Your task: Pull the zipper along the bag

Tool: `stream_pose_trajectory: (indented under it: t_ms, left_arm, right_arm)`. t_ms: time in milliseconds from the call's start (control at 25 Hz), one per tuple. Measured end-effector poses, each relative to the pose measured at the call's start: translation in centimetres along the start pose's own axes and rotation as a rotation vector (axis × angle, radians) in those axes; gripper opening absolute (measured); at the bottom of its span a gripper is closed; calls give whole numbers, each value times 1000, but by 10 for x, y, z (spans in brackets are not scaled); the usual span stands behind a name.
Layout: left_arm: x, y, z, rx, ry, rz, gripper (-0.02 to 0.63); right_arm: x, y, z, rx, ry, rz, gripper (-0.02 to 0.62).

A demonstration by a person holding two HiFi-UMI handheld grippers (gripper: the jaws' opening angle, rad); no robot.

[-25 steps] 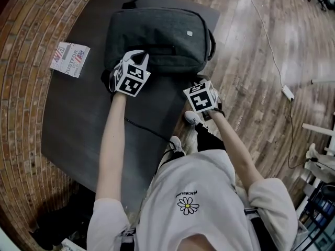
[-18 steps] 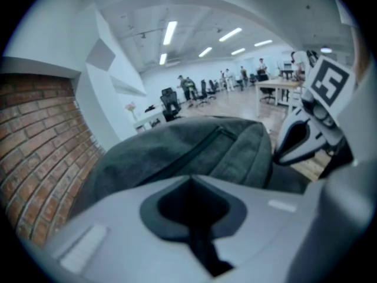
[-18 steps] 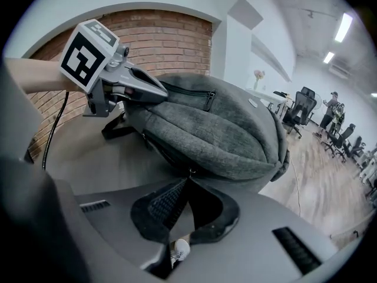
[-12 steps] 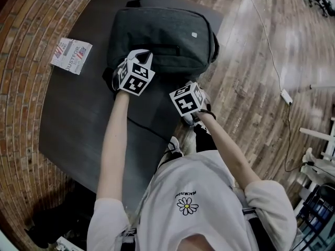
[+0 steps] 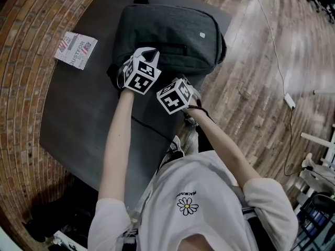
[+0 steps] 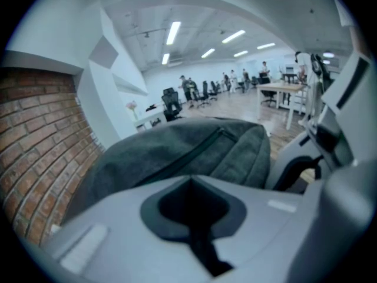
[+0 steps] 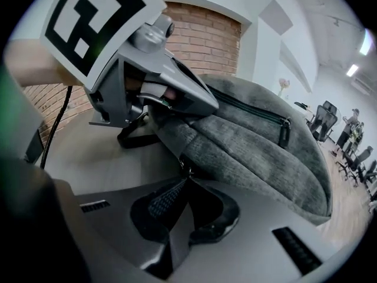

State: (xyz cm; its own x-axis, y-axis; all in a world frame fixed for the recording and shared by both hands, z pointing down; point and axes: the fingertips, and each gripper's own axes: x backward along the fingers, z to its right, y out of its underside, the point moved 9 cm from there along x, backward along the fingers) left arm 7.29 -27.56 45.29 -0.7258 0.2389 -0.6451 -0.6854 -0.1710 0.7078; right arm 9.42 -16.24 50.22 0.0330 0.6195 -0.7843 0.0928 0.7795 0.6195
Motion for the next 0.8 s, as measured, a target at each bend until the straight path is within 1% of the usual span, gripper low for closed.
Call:
stream_pose_trajectory:
  t_ms: [520, 800]
  left_arm:
    - [0, 1, 0, 14, -11, 9, 0]
    - [0, 0, 2, 22, -22, 9, 2]
  right_arm:
    - [-8, -5, -4, 22, -20, -2, 11]
    - [-2, -2, 1, 6, -48, 19, 17]
